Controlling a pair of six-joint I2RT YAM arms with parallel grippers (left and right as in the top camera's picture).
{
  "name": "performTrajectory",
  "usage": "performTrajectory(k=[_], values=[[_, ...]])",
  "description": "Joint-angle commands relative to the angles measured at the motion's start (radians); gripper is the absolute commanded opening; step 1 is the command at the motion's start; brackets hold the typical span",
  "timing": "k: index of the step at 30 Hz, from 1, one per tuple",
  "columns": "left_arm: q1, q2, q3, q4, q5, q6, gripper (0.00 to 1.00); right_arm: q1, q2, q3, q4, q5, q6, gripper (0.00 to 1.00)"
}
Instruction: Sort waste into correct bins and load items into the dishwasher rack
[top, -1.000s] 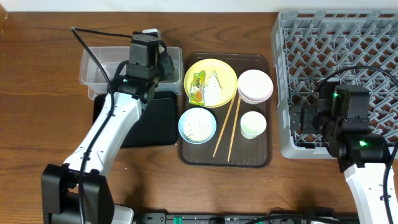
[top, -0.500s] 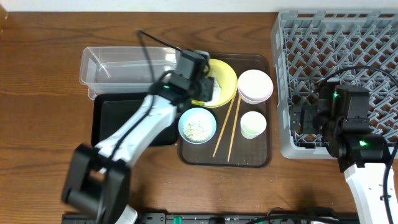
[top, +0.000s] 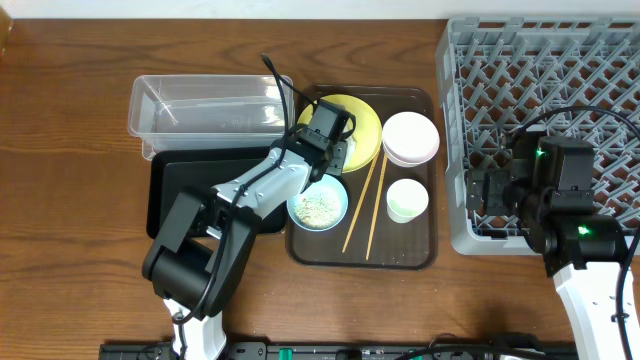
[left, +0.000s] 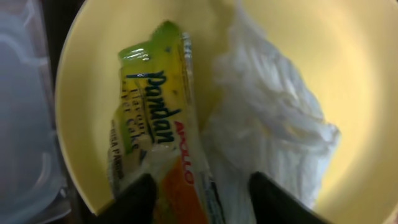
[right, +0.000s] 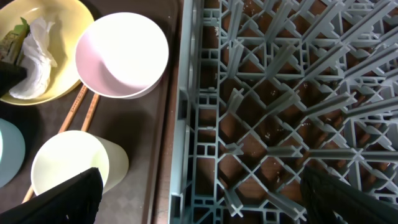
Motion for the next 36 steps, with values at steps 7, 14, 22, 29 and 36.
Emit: performTrajectory(k=[7,14,22,29,36], values=[[0.001,0.008,-0.005,-0.049,-0.037,0.012,0.08,0.011,0.002,0.019,-0.005,-0.008,-0.011,0.99],[0.002,-0.066,0.011,-0.055,-0.037,0.012,0.06,0.011,0.002,0.019,-0.008,-0.008,-0.011,0.99],[0.007,-0.239,0.022,-0.055,-0.037,0.037,0.06,0.011,0.001,0.019,-0.007,-0.008,-0.011,0.99],[0.110,-0.340,0.022,-0.019,-0.041,0.048,0.06,0.011,0.002,0.019,-0.008,-0.008,-0.011,0.99],[0.306,-0.328,0.022,-0.001,-0.040,-0.145,0.06,0.011,0.002,0.019,-0.007,-0.008,-0.011,0.99]])
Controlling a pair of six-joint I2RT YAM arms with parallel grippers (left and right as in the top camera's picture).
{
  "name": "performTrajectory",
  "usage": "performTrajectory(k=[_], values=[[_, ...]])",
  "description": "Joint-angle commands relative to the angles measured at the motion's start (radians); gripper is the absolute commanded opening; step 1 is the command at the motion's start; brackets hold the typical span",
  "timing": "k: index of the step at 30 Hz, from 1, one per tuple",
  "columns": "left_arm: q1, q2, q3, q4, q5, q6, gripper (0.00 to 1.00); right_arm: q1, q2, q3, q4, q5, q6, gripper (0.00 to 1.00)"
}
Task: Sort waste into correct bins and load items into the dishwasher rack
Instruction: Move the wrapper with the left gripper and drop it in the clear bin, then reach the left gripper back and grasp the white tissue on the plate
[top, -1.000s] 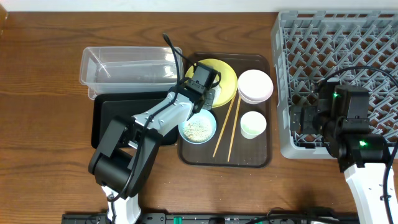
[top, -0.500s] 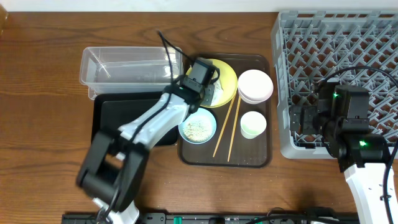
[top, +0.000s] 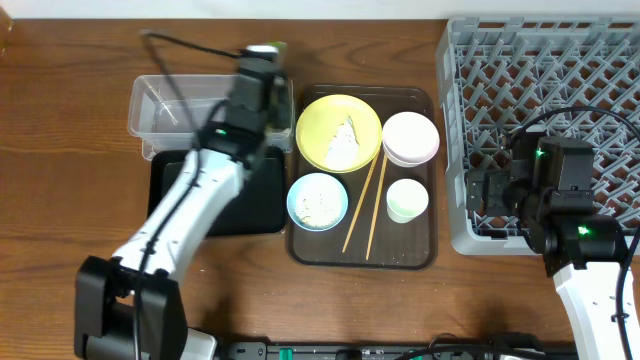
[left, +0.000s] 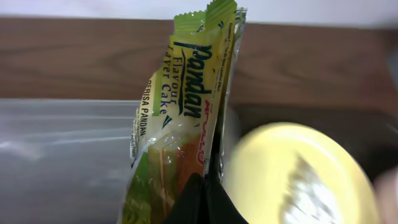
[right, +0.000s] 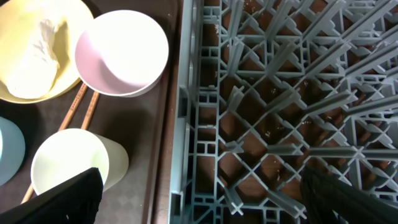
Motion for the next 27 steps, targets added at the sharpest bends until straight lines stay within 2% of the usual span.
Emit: performTrajectory(k=[1,4,6,8,10,12,15,18,24,27], values=[[0.084,0.016,0.020,0.002,-0.013,-0.166,0.06,0.011,0.002,0.019,-0.001,-0.008,-0.011,0.99],[0.141,0.051,0.020,0.010,-0.012,-0.293,0.06,0.011,0.002,0.019,-0.001,-0.008,-0.011,0.99],[0.163,0.075,0.020,0.010,-0.008,-0.355,0.12,0.011,0.002,0.019,-0.001,-0.008,-0.011,0.99],[0.178,0.096,0.020,0.010,0.016,-0.394,0.21,0.011,0.002,0.019,-0.002,-0.008,-0.011,0.99],[0.182,0.104,0.020,0.013,0.057,-0.395,0.35,0.011,0.001,0.019,-0.002,-0.008,-0.011,0.99],[0.182,0.100,0.020,0.022,0.079,-0.387,0.40,0.011,0.002,0.019,-0.002,-0.008,-0.011,0.99],[0.179,0.070,0.021,0.043,0.160,-0.340,0.41,0.011,0.002,0.019,-0.001,-0.008,-0.011,0.99],[0.147,0.028,0.021,0.042,0.228,-0.248,0.49,0.011,0.002,0.019,-0.002,-0.008,-0.011,0.99],[-0.013,0.013,0.021,-0.032,0.231,0.005,0.52,0.011,0.002,0.019,-0.002,-0.008,-0.011,0.99],[-0.098,0.045,0.019,-0.048,0.231,0.072,0.53,0.011,0.002,0.019,-0.002,-0.008,-0.011,0.99]])
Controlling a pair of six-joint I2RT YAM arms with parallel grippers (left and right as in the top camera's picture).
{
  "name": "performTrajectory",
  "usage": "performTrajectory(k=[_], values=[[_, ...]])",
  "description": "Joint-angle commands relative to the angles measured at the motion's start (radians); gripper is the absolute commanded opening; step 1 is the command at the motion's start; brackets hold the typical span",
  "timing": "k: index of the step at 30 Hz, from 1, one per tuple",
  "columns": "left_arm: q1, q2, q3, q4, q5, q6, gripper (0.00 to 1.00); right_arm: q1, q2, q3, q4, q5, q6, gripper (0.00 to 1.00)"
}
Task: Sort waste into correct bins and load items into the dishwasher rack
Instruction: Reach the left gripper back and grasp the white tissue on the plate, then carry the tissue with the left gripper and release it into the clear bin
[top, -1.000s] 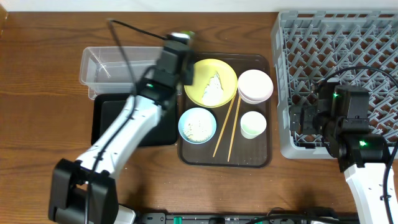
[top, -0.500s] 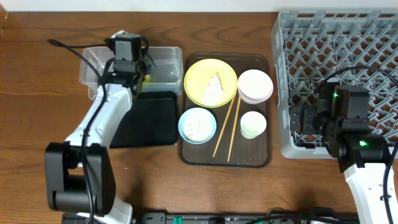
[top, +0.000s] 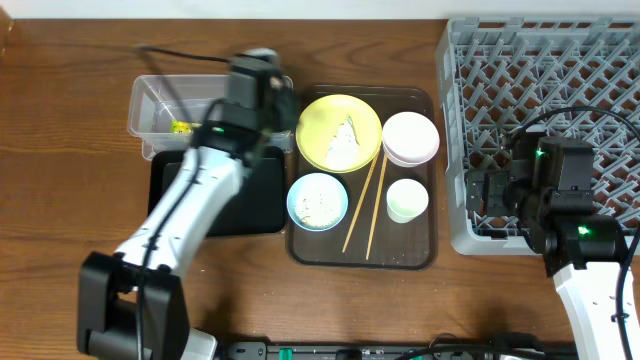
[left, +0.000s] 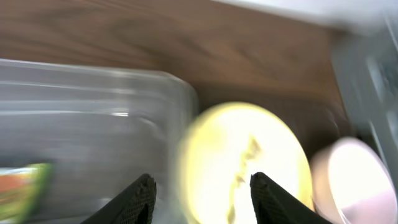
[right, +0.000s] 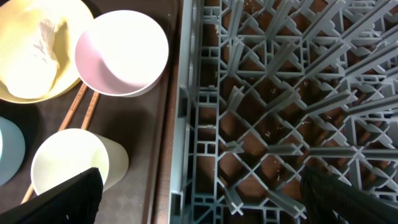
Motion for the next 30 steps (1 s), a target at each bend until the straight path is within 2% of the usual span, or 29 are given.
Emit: performTrajectory(k=[1,4,9,12,17,19,23,26,30], values=[[-0.089,0.043,0.016,-0.010,0.018,0.157,0.54,0.011,0.002,0.019,-0.001,-0.008,-0.011,0.99],[-0.159,0.101,0.016,-0.005,-0.001,0.169,0.57,0.011,0.002,0.019,-0.002,-0.008,-0.011,0.99],[-0.237,0.217,0.016,0.011,-0.126,0.175,0.57,0.011,0.002,0.019,-0.002,-0.008,-0.011,0.99],[-0.252,0.283,0.016,0.033,-0.143,0.175,0.62,0.011,0.002,0.019,-0.002,-0.008,-0.011,0.99],[-0.253,0.350,0.016,0.040,-0.144,0.175,0.61,0.011,0.002,0.019,-0.002,-0.008,-0.011,0.99],[-0.253,0.354,0.016,0.039,-0.144,0.175,0.54,0.011,0.002,0.019,-0.002,-0.008,-0.011,0.99],[-0.250,0.336,0.018,0.040,-0.145,0.176,0.26,0.011,0.002,0.019,-0.002,-0.008,-0.011,0.99],[-0.236,0.303,0.019,0.039,-0.148,0.175,0.09,0.011,0.002,0.019,-0.002,-0.008,-0.011,0.99],[-0.202,0.214,0.019,0.035,-0.148,0.175,0.08,0.011,0.002,0.019,-0.002,-0.008,-0.011,0.99]])
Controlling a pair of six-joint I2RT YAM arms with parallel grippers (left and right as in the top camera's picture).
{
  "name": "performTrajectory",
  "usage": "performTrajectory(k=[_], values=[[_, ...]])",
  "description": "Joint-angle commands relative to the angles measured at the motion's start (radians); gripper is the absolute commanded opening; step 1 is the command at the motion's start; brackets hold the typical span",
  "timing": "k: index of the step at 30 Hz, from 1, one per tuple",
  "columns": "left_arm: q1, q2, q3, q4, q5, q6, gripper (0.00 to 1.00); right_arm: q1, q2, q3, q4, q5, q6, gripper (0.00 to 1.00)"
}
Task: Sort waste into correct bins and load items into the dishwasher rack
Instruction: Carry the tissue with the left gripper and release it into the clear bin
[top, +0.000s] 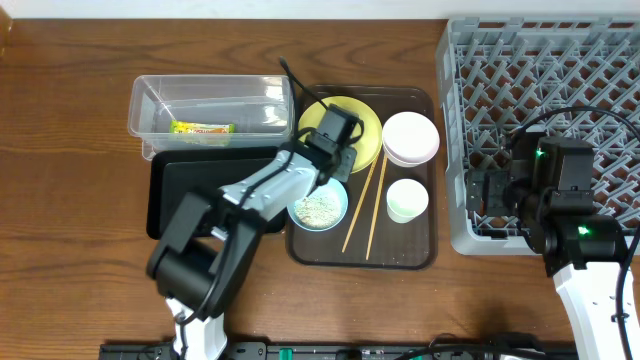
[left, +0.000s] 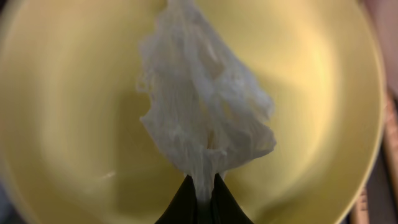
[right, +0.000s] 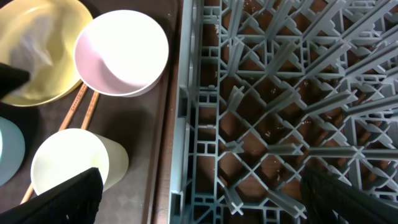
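My left gripper (left: 201, 200) is down in the yellow plate (left: 74, 124), shut on the lower edge of a crumpled white tissue (left: 205, 118). From overhead the left gripper (top: 342, 140) covers much of the yellow plate (top: 370, 125), and the tissue is hidden. A green snack wrapper (top: 200, 127) lies in the clear bin (top: 210, 100). My right gripper (right: 202, 196) is open over the near edge of the grey dishwasher rack (right: 280, 93) and holds nothing.
On the brown tray (top: 425, 250) stand a pink bowl (top: 410, 137), a pale green cup (top: 406, 200), a blue bowl with food scraps (top: 318, 207) and a pair of chopsticks (top: 365, 205). A black bin (top: 200, 195) sits in front of the clear one.
My left gripper was open beside the clear bin, with the wrapper lying in it. Now it is over the yellow plate, shut on the tissue. The right arm has not moved.
My left gripper stood open around the green wrapper in the yellow plate. Then it held the wrapper above the clear bin. Then it was open and the wrapper lay in that bin. Now it is back at the plate, shut on the tissue.
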Motion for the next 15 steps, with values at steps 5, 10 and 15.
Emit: performTrajectory(k=[5,10,15], values=[[0.117,-0.257,0.019,-0.006,-0.016,-0.008,0.08,0.011,0.002,0.019,-0.002,-0.008,-0.011,0.99],[0.246,-0.331,0.019,-0.001,-0.016,-0.135,0.08,0.011,0.002,0.019,-0.001,-0.008,-0.011,0.99],[0.374,-0.293,0.018,0.013,-0.016,-0.384,0.07,0.011,0.002,0.019,-0.001,-0.008,-0.011,0.99]])
